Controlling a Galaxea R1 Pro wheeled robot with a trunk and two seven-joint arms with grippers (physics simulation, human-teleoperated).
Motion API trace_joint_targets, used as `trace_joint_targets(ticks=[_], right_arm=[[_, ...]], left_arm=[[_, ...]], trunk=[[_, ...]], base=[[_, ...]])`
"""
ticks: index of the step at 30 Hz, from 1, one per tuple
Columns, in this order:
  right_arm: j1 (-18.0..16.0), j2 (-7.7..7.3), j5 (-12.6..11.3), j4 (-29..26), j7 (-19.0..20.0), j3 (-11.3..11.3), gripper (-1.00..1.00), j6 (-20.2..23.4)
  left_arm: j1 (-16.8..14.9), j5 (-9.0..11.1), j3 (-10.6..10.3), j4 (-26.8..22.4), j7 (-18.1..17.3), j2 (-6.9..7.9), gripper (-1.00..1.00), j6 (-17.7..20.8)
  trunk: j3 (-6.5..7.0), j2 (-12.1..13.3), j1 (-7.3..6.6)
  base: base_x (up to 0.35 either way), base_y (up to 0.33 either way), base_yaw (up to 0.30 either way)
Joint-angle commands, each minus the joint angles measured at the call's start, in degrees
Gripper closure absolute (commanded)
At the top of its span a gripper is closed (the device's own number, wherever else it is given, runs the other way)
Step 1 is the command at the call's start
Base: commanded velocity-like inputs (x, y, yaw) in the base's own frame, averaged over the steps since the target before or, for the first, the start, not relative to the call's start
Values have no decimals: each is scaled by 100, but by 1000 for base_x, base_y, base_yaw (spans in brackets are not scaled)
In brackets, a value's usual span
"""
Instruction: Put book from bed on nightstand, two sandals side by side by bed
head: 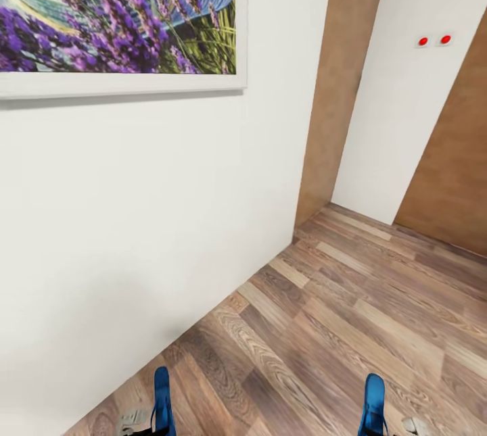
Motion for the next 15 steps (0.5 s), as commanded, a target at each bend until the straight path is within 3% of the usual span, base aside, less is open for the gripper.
trace_joint_targets(ticks=[1,15], right_arm=[[-1,-3,-34,29,28,6,100,-44],[-1,-4,-34,67,3,6,100,-157]], left_arm=[[-5,-12,0,8,-5,1,100,-49],[-5,-12,-6,9,-5,-8,100,-50]], trunk=[[-4,-2,-1],[-1,-2,-1]], base=[[0,0,235],[0,0,241]])
